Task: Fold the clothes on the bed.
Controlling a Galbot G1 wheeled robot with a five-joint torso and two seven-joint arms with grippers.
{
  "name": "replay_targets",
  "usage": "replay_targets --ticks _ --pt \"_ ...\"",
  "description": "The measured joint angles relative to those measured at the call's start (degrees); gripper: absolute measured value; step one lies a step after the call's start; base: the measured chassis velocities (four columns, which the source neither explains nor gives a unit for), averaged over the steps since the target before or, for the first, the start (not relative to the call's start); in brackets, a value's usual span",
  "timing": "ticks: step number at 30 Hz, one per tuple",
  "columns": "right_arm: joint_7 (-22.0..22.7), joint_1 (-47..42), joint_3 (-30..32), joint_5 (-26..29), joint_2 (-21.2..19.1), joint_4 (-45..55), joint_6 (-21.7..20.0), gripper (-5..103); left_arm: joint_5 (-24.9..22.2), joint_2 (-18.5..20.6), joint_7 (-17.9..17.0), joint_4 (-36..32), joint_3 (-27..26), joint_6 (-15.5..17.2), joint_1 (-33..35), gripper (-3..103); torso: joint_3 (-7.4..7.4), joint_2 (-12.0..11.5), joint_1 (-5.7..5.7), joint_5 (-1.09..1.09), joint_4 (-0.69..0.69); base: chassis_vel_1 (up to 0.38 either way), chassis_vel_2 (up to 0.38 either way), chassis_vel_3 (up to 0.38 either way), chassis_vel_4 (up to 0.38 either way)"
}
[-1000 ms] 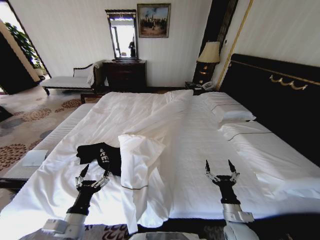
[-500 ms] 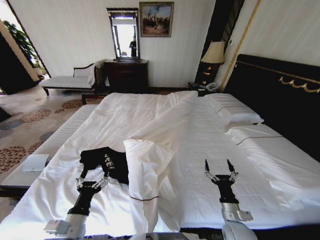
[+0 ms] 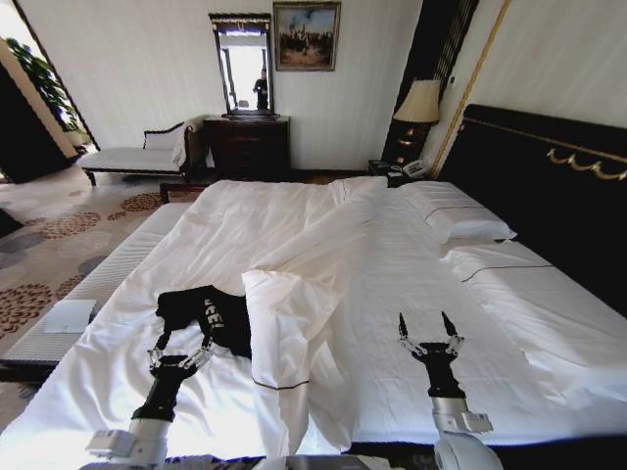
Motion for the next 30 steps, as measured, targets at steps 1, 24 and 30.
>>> replay_targets --ticks 1,24,30 --pt "-0.11 0.04 -0.06 0.09 -0.07 -0.06 0.13 100 -0.03 -0.07 -0.04 0.06 -0.07 0.00 -0.01 100 0.00 0.00 0.00 -0.01 0.00 0.112 -0.075 -0.111 0.065" --pt "11.56 15.27 -20.19 60.27 -10.74 6.12 -26.55 100 3.20 -2.37 -1.74 -0.67 -4.88 -0.98 4.17 100 0.00 0.01 -0.01 -0.02 0.00 0.020 -0.008 -0.022 0.006" --pt "15.34 22.45 -23.18 67.78 -14.03 2.38 -34.28 100 3.45 -2.93 -1.77 -0.34 -5.76 -1.94 5.11 100 0.00 0.00 0.00 0.00 0.00 0.000 0.000 0.000 0.000"
